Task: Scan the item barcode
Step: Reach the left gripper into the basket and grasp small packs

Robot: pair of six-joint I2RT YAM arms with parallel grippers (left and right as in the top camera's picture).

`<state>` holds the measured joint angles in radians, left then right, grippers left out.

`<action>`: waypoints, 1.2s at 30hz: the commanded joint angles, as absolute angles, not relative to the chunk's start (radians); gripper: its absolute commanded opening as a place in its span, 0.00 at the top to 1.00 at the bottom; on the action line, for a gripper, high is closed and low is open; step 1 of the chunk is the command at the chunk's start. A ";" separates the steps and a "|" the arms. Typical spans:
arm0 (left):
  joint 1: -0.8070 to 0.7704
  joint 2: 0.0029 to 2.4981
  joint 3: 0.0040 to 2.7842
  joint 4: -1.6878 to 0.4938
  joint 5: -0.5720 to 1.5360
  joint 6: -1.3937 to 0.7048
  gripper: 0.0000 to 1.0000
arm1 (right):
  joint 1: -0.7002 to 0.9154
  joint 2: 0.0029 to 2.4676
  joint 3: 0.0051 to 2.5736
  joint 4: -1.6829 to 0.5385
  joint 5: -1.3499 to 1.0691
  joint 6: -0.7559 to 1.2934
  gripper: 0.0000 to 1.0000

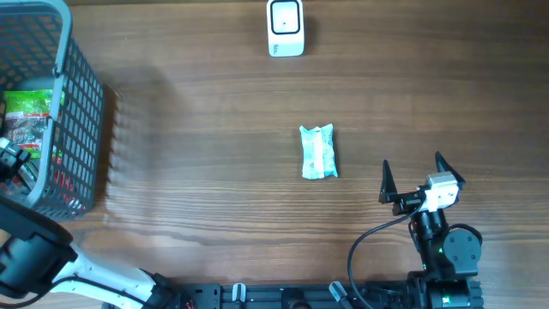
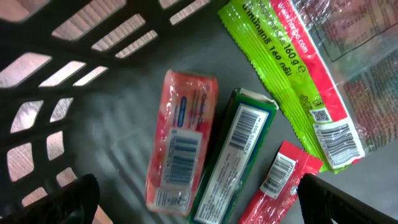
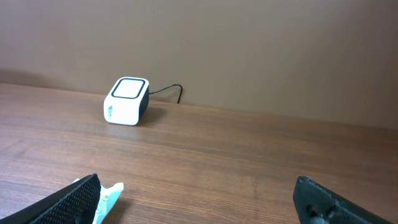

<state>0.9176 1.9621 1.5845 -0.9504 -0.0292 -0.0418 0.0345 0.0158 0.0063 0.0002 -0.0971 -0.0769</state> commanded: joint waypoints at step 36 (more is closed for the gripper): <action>0.886 1.824 1.632 -0.894 0.123 -0.060 0.51 | 0.036 0.014 0.005 0.005 -0.099 -0.076 0.00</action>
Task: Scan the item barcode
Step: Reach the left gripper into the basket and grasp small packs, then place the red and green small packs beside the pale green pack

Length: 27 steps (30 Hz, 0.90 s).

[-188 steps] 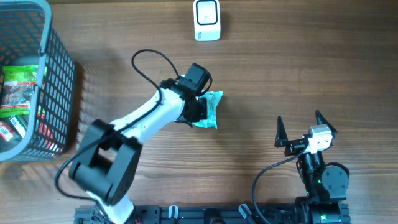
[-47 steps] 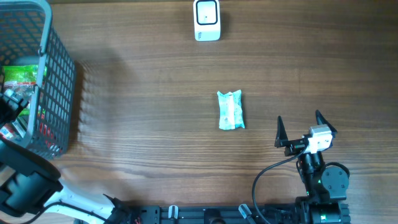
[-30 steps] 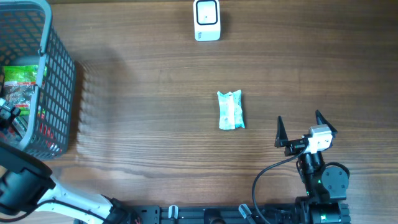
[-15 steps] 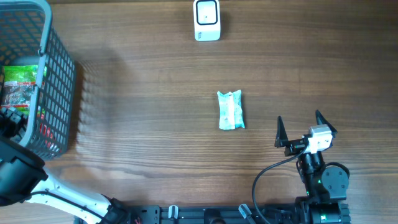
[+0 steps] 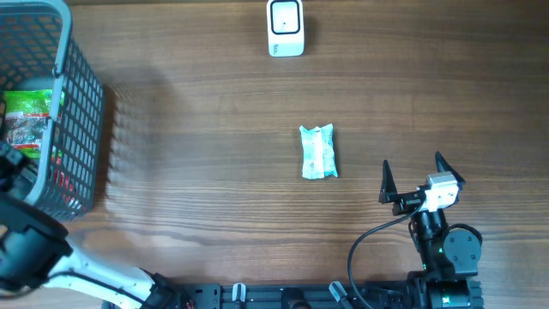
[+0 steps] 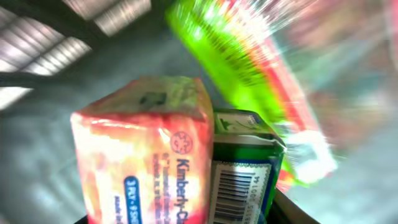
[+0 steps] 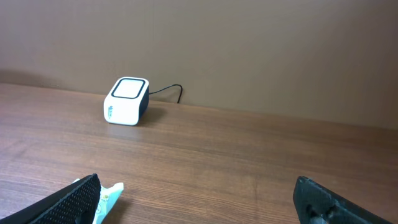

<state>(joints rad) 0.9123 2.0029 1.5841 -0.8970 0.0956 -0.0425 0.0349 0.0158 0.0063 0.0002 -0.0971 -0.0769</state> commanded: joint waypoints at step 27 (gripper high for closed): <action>-0.201 1.372 1.474 -1.120 0.107 -0.376 0.52 | 0.036 0.014 0.005 0.005 -0.099 -0.076 0.00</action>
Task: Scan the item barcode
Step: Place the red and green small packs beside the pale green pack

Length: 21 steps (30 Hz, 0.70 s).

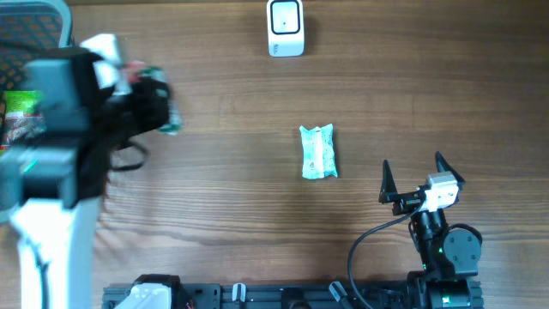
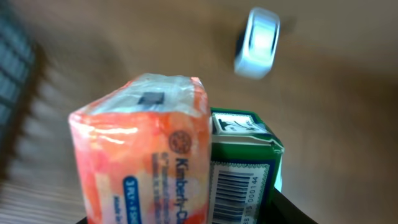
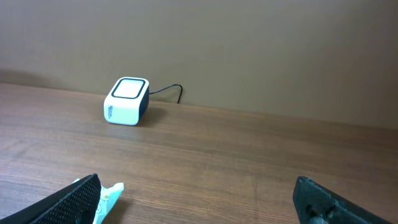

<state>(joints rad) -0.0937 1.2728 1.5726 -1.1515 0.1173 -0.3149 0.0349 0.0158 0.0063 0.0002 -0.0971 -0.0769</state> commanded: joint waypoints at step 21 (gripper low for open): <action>-0.617 2.003 1.306 -0.698 0.111 -0.518 0.00 | 0.036 0.014 0.005 0.005 -0.099 -0.076 0.00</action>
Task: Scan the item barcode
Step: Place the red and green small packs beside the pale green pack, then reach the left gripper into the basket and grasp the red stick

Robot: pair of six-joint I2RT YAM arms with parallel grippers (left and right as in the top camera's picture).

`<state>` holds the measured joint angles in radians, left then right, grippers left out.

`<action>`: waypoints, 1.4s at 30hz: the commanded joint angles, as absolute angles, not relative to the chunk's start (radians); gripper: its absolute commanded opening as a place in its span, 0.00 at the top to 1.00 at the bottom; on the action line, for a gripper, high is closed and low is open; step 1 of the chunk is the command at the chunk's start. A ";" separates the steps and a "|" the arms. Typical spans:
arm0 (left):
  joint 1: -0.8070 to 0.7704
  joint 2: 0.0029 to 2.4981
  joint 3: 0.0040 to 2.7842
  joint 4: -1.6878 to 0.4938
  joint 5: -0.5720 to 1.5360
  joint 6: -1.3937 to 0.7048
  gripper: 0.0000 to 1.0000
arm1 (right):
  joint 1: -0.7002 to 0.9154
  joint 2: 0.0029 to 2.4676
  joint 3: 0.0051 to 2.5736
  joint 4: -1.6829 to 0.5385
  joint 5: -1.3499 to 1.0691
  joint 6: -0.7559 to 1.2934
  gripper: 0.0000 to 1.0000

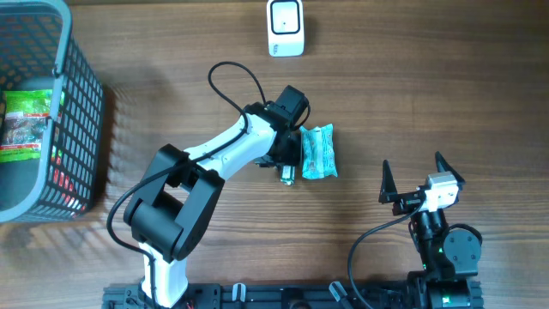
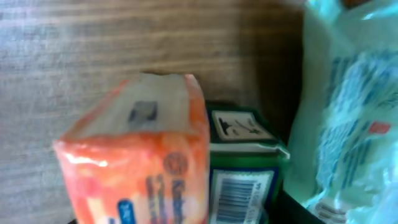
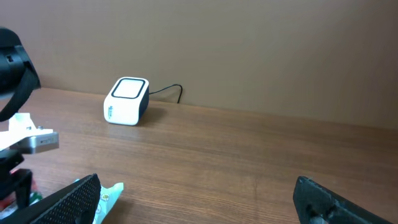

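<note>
My left gripper (image 1: 286, 165) is low over the middle of the table, shut on two items at once: an orange tissue pack (image 2: 143, 155) and a green box (image 2: 242, 168) whose barcode faces the camera. Right beside them lies a teal packet (image 1: 317, 152), also in the left wrist view (image 2: 348, 124). The white scanner (image 1: 285, 27) stands at the far edge of the table, also in the right wrist view (image 3: 127, 101). My right gripper (image 1: 420, 184) rests open at the near right with nothing in it.
A grey mesh basket (image 1: 81, 112) at the far left holds a green-and-red bag (image 1: 26, 120) and other packets. The left arm (image 1: 214, 154) stretches across the table's middle. The scanner's cable (image 3: 166, 91) runs off behind it.
My left gripper, still holding the orange pack and green box, has moved from just right of the basket to the table's middle, next to the teal packet. The right arm has not moved.
My left gripper was open inside the basket above the orange pack and green box. Then it was shut on both, still in the basket. Then it held them outside the basket, and now low beside the teal packet. The right gripper stayed open and still.
</note>
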<state>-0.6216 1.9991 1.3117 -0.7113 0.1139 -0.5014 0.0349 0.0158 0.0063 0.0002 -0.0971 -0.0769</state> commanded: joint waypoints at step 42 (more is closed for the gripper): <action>0.704 1.832 1.509 -1.089 -0.096 -0.319 0.23 | 0.036 0.014 0.005 0.005 -0.099 -0.076 0.00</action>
